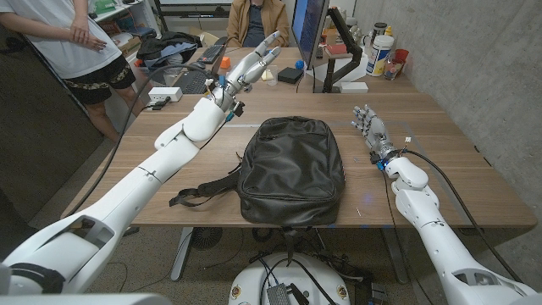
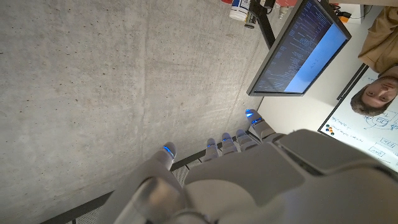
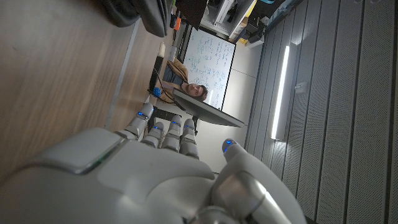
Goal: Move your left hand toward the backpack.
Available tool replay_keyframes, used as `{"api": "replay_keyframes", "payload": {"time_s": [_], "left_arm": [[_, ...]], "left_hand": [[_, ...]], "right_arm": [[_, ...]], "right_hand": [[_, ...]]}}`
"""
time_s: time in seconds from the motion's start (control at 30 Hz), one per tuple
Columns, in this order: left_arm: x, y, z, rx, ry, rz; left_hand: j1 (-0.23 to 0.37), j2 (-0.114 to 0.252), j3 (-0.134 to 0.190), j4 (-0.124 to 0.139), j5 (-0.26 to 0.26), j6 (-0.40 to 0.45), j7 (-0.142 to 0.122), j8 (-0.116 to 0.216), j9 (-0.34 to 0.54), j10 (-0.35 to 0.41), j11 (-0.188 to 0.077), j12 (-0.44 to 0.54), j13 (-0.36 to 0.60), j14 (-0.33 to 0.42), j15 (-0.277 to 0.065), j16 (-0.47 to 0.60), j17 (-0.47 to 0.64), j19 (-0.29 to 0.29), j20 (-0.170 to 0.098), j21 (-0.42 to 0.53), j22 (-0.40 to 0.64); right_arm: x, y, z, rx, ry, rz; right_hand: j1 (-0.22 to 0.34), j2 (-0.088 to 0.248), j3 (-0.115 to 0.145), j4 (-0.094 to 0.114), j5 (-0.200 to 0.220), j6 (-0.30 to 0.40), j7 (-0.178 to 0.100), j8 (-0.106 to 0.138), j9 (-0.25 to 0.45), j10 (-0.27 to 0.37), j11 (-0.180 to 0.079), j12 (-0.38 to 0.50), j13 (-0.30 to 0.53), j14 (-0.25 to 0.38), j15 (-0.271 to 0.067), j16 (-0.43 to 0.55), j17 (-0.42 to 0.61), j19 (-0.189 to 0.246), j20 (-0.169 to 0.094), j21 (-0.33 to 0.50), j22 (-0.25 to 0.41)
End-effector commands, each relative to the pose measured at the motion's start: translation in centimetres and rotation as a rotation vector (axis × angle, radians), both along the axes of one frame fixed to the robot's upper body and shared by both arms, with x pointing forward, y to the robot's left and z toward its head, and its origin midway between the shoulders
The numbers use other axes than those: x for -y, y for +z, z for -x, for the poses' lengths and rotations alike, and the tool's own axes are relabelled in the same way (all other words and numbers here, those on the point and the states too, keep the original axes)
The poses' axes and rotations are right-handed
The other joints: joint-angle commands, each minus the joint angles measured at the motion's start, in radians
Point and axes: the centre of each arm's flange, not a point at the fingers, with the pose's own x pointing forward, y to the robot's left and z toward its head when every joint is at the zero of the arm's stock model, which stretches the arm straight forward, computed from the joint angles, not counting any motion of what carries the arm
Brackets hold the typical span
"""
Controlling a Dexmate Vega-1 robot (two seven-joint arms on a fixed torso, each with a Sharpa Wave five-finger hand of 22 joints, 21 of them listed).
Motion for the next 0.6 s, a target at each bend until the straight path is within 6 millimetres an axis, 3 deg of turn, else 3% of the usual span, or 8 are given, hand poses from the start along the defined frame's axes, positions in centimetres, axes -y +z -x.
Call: {"api": "replay_keyframes", "payload": {"time_s": [0.03, 0.6], "left_arm": [[0.58, 0.29, 0.03, 0.021, 0.020, -0.041], [0.75, 0.54, 0.14, 0.055, 0.059, -0.101]], "left_hand": [[0.006, 0.083, 0.006, -0.001, 0.001, 0.001, 0.003, 0.000, 0.004, -0.002, -0.003, 0.003, 0.002, -0.005, -0.032, 0.000, 0.002, -0.001, 0.007, -0.002, 0.004], [0.015, 0.056, 0.001, -0.014, 0.001, 0.005, 0.002, 0.001, 0.004, -0.008, -0.010, 0.001, 0.001, -0.010, -0.036, -0.003, 0.000, -0.001, 0.001, -0.010, 0.003]], "right_arm": [[0.04, -0.04, -0.27, -0.003, 0.002, -0.003], [-0.40, -0.07, -0.59, -0.005, 0.007, -0.005]], "right_hand": [[-0.006, 0.079, 0.000, 0.000, 0.007, 0.011, 0.003, 0.002, 0.006, 0.011, 0.002, 0.004, 0.005, 0.002, -0.032, 0.000, 0.003, -0.049, -0.101, -0.003, 0.002], [-0.009, 0.079, -0.001, 0.003, 0.007, 0.015, 0.003, 0.002, 0.006, 0.012, 0.001, 0.004, 0.005, 0.002, -0.031, -0.001, 0.003, -0.047, -0.101, -0.009, 0.002]]}}
